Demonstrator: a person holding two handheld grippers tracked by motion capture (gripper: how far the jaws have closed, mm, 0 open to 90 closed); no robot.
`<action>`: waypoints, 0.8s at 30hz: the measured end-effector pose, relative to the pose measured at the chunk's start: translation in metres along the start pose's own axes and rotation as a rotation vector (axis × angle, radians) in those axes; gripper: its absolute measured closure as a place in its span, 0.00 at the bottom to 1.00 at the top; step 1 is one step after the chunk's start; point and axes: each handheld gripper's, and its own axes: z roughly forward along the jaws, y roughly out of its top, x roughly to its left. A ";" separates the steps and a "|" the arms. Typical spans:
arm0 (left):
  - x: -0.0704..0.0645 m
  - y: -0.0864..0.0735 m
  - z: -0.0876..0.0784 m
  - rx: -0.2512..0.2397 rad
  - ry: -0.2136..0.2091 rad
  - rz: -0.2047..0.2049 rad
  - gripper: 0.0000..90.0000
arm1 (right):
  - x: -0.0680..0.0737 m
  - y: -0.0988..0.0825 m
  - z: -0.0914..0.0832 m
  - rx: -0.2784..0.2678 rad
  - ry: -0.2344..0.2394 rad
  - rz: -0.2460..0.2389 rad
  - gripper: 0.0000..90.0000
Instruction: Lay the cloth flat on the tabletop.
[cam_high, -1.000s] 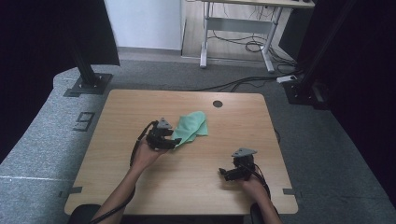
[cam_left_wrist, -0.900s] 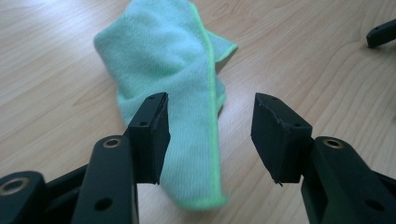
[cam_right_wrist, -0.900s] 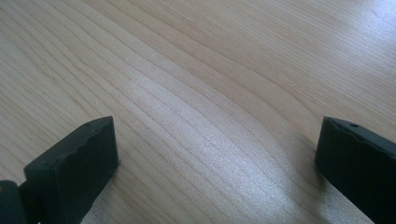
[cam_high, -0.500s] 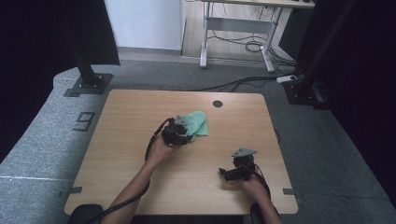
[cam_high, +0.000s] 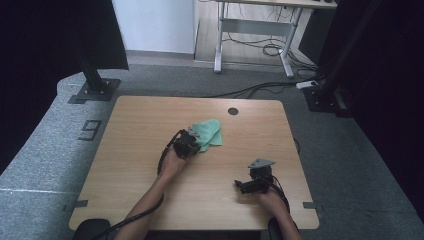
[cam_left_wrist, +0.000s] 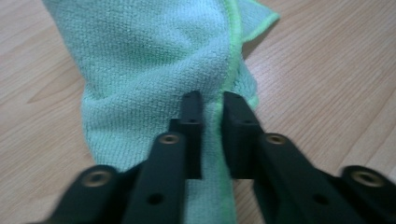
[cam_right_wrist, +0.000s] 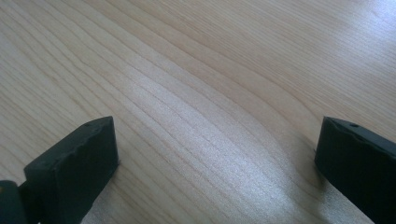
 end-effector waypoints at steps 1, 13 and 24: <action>0.000 0.000 0.000 0.000 0.000 0.000 0.94 | 0.000 0.000 0.000 0.000 0.000 0.000 0.00; 0.010 0.018 -0.040 -0.119 0.002 -0.036 0.97 | 0.000 0.000 0.000 -0.002 0.000 -0.003 0.00; 0.049 -0.013 -0.028 -0.047 0.062 -0.171 0.96 | 0.000 0.000 0.000 0.000 0.000 0.000 0.00</action>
